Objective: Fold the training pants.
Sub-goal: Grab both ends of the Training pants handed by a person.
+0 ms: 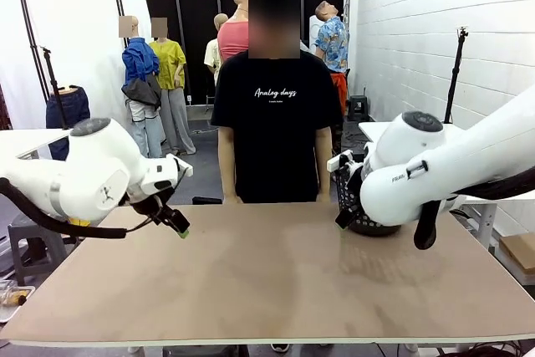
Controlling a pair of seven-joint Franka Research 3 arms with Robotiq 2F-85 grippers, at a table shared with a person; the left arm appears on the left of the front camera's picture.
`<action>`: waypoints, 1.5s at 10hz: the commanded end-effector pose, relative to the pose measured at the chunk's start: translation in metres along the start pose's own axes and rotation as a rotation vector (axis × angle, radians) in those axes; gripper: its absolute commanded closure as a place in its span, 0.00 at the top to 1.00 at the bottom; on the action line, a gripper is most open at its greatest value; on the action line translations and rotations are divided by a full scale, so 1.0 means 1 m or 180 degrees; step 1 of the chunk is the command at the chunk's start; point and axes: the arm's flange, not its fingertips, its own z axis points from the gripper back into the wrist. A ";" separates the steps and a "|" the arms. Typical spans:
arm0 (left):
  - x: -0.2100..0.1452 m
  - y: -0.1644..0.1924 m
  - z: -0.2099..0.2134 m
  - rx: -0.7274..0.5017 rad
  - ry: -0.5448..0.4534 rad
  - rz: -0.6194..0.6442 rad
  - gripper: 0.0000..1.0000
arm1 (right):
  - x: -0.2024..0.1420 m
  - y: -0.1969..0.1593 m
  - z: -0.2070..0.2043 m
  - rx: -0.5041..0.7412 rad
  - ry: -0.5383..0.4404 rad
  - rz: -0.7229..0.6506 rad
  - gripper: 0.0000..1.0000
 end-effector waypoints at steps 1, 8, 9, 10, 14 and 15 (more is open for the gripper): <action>0.006 -0.006 0.042 -0.0193 0.0032 0.0076 1.00 | 0.004 -0.007 0.040 0.0069 0.0026 0.0123 1.00; 0.026 -0.023 0.117 -0.0056 -0.0140 -0.0220 1.00 | 0.023 -0.005 0.127 0.0020 -0.0349 0.0187 1.00; 0.025 -0.026 0.124 -0.0028 -0.0186 -0.0246 1.00 | 0.024 -0.005 0.133 -0.0017 -0.0389 0.0196 1.00; 0.024 -0.029 0.128 -0.0014 -0.0218 -0.0270 1.00 | 0.026 -0.005 0.139 -0.0053 -0.0424 0.0191 1.00; 0.029 -0.029 0.130 -0.0001 -0.0231 -0.0207 1.00 | 0.027 -0.003 0.145 -0.0088 -0.0447 0.0165 1.00; 0.029 -0.029 0.130 -0.0001 -0.0231 -0.0207 1.00 | 0.027 -0.003 0.145 -0.0088 -0.0447 0.0165 1.00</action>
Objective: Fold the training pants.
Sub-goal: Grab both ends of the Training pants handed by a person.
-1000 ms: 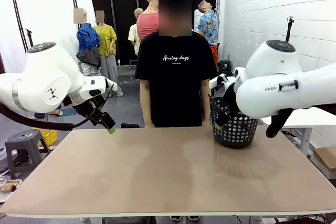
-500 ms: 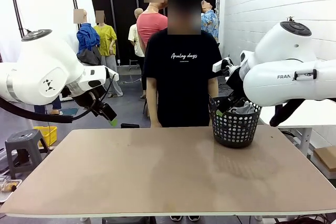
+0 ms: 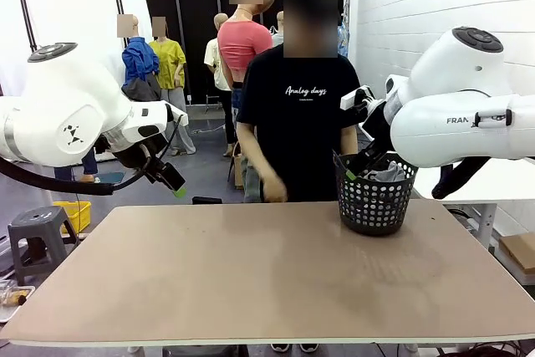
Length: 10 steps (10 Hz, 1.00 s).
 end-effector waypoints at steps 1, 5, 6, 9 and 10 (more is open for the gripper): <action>0.001 0.001 -0.001 -0.0002 -0.0002 0.0005 1.00 | 0.000 0.000 0.000 0.0027 -0.0008 -0.0002 1.00; 0.001 0.001 -0.001 -0.0002 -0.0002 0.0005 1.00 | 0.000 0.000 0.000 0.0027 -0.0008 -0.0002 1.00; 0.001 0.001 -0.001 -0.0002 -0.0002 0.0005 1.00 | 0.000 0.000 0.000 0.0027 -0.0008 -0.0002 1.00; 0.001 0.001 -0.001 -0.0002 -0.0002 0.0005 1.00 | 0.000 0.000 0.000 0.0027 -0.0008 -0.0002 1.00; 0.001 0.001 -0.001 -0.0002 -0.0002 0.0005 1.00 | 0.000 0.000 0.000 0.0027 -0.0008 -0.0002 1.00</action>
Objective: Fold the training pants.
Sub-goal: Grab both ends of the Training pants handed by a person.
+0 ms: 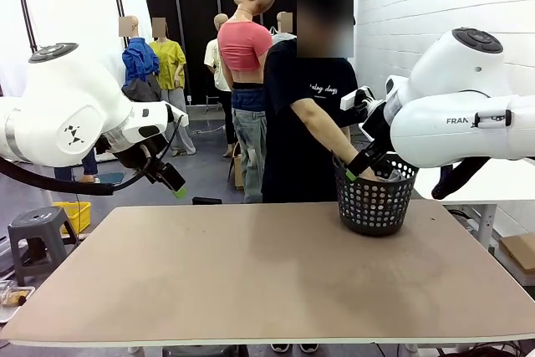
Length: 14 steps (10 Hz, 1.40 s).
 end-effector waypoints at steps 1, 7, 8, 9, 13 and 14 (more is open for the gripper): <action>0.001 0.001 -0.001 -0.0002 -0.0003 0.0004 1.00 | 0.000 0.000 0.000 0.0027 -0.0007 -0.0002 1.00; 0.001 0.001 -0.001 -0.0002 -0.0003 0.0004 1.00 | 0.000 0.000 0.000 0.0027 -0.0007 -0.0002 1.00; 0.001 0.001 -0.001 -0.0002 -0.0003 0.0004 1.00 | 0.000 0.000 0.000 0.0027 -0.0007 -0.0002 1.00; 0.001 0.001 -0.001 -0.0002 -0.0003 0.0004 1.00 | 0.000 0.000 0.000 0.0027 -0.0007 -0.0002 1.00; 0.001 0.001 -0.001 -0.0002 -0.0003 0.0004 1.00 | 0.000 0.000 0.000 0.0027 -0.0007 -0.0002 1.00; 0.001 0.001 -0.001 -0.0002 -0.0003 0.0004 1.00 | 0.000 0.000 0.000 0.0027 -0.0007 -0.0002 1.00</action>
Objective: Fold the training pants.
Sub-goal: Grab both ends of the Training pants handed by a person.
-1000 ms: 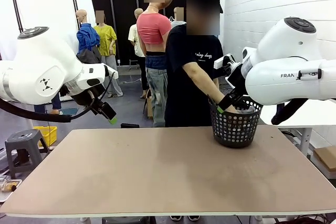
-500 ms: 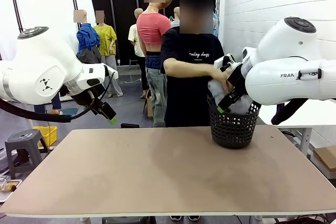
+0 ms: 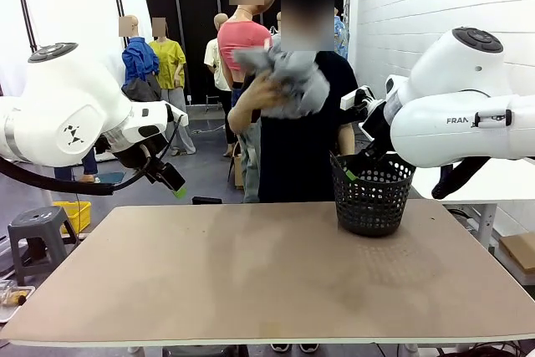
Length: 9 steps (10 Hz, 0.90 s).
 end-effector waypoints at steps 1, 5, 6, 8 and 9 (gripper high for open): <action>0.001 0.001 -0.001 -0.0002 -0.0004 0.0004 1.00 | 0.000 0.000 0.000 0.0027 -0.0007 -0.0002 1.00; 0.001 0.001 -0.001 -0.0002 -0.0004 0.0004 1.00 | 0.000 0.000 0.000 0.0027 -0.0007 -0.0002 1.00; 0.001 0.001 -0.001 -0.0002 -0.0004 0.0004 1.00 | 0.000 0.000 0.000 0.0027 -0.0007 -0.0002 1.00; 0.001 0.001 -0.001 -0.0002 -0.0004 0.0004 1.00 | 0.000 0.000 0.000 0.0027 -0.0007 -0.0002 1.00; 0.001 0.001 -0.001 -0.0002 -0.0004 0.0004 1.00 | 0.000 0.000 0.000 0.0027 -0.0007 -0.0002 1.00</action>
